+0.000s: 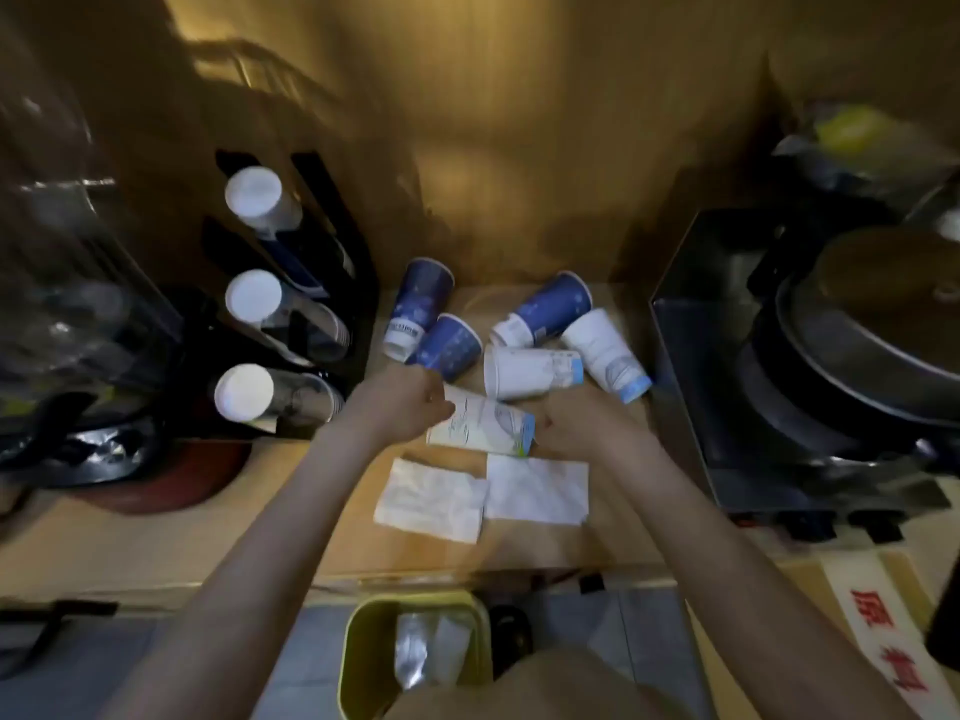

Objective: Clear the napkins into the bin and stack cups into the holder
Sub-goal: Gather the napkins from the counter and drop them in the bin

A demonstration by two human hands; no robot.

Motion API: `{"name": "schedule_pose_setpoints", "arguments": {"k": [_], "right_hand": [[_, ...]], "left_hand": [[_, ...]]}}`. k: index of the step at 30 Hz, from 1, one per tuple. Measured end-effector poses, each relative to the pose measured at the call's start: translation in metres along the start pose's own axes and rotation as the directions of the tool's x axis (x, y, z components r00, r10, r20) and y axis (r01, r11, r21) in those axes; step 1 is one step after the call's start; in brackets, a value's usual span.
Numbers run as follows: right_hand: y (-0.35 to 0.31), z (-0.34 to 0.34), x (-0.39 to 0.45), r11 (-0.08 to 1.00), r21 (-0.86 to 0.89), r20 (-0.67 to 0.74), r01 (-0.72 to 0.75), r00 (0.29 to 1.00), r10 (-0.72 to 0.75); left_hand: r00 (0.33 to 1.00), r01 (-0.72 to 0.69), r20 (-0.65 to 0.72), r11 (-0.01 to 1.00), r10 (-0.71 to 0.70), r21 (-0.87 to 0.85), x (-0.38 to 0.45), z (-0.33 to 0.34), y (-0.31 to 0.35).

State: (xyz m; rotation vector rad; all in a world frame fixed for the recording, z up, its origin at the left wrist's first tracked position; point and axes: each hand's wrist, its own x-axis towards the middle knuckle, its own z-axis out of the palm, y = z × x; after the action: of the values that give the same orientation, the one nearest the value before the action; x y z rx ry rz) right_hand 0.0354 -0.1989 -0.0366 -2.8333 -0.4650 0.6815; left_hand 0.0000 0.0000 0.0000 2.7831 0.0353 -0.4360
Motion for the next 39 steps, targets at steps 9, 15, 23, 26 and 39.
{"name": "schedule_pose_setpoints", "arguments": {"k": [9,15,23,26,39], "right_hand": [[0.029,0.114,-0.003,0.999,0.033,-0.120,0.017,0.993,-0.013],[0.043,0.157,-0.006,0.997,-0.042,-0.077,0.057,0.995,-0.061],[0.038,0.154,-0.003,0.980,-0.149,-0.268,0.131,0.949,-0.167],[0.027,0.155,-0.005,0.982,-0.164,-0.258,0.093,0.957,-0.134],[-0.065,0.175,-0.074,0.732,0.669,-0.115,0.132,0.991,-0.074]], "left_hand": [[0.992,0.113,0.064,0.994,-0.112,-0.004,-0.023,0.141,-0.021],[0.981,0.161,0.098,0.984,-0.169,0.079,-0.037,0.188,-0.027],[0.956,0.277,-0.083,0.959,-0.281,-0.060,-0.048,0.192,-0.028],[0.949,0.302,-0.098,0.953,-0.300,0.000,-0.061,0.190,-0.031],[0.749,0.488,-0.054,0.606,-0.660,-0.628,-0.172,0.194,-0.084]]}}
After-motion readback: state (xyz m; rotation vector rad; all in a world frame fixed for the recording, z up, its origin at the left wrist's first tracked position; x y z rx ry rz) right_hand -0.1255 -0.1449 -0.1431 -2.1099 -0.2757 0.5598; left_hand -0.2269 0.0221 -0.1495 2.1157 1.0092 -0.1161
